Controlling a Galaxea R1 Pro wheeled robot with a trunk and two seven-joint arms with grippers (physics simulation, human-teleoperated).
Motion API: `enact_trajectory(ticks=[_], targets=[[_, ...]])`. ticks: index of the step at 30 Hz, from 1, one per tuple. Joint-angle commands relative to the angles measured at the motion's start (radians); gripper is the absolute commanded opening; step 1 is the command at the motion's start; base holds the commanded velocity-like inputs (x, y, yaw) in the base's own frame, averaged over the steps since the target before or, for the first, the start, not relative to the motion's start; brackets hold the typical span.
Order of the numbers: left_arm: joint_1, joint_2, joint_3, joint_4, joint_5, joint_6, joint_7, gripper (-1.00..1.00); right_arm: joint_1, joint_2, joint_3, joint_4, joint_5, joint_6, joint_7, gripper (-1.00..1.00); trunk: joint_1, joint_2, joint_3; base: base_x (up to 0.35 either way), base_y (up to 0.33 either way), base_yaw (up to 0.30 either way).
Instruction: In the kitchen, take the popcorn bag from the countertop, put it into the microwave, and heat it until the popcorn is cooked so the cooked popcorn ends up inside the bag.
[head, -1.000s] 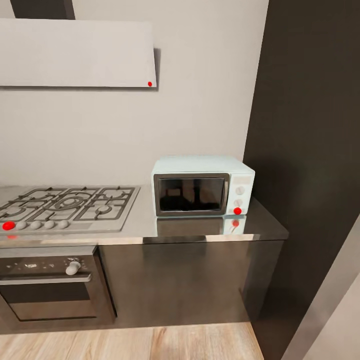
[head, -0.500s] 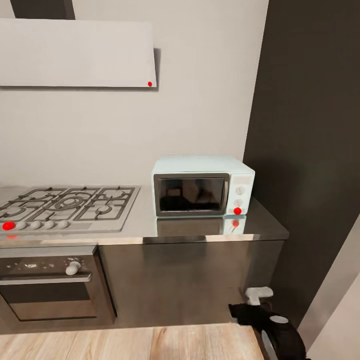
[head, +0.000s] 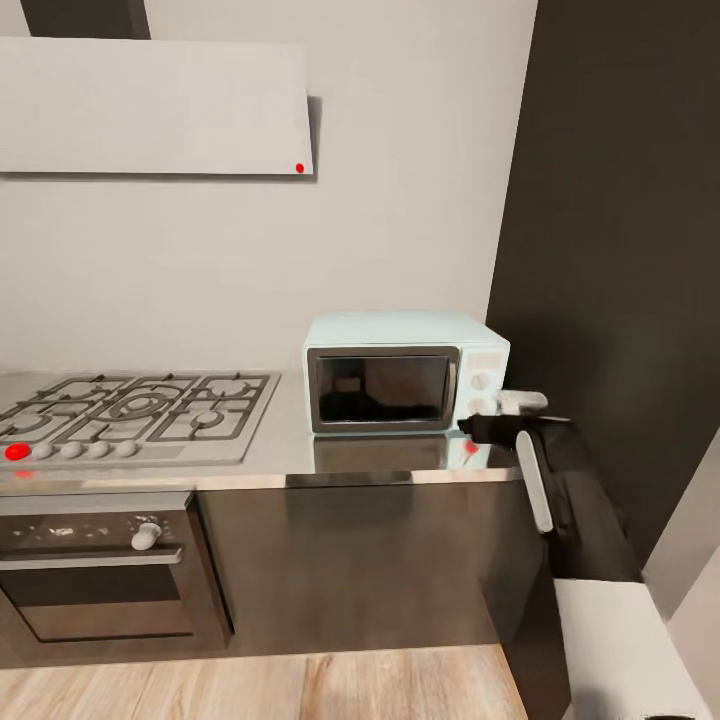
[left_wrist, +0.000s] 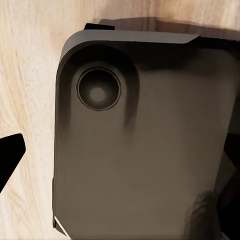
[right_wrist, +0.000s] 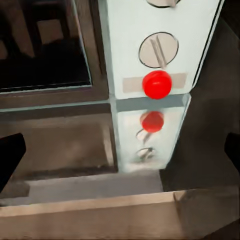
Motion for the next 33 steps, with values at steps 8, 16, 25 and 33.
enact_trajectory(ticks=[8, 16, 25, 33], targets=[[0.0, -0.001, 0.001, -0.002, 0.011, -0.002, -0.005, 1.0, 0.007, 0.044, 0.003, 0.129, -0.002, -0.247, 0.001, 1.0, 0.0, -0.001, -0.001, 0.0, 0.0, 0.0], [0.0, -0.013, 0.001, -0.003, 0.01, -0.002, -0.007, 1.0, 0.009, 0.038, 0.008, 0.327, 0.021, -0.456, 0.001, 1.0, 0.0, -0.001, -0.001, 0.0, 0.0, 0.0], [-0.001, -0.013, 0.003, -0.005, 0.012, -0.002, -0.007, 1.0, 0.009, 0.041, 0.008, 0.326, 0.056, -0.483, 0.001, 1.0, 0.0, -0.001, -0.001, 0.0, 0.0, 0.0], [-0.001, -0.014, 0.003, -0.005, 0.012, -0.002, -0.007, 1.0, 0.009, 0.043, 0.009, 0.327, 0.101, -0.499, 0.002, 1.0, 0.0, -0.001, -0.001, 0.0, 0.0, 0.0]])
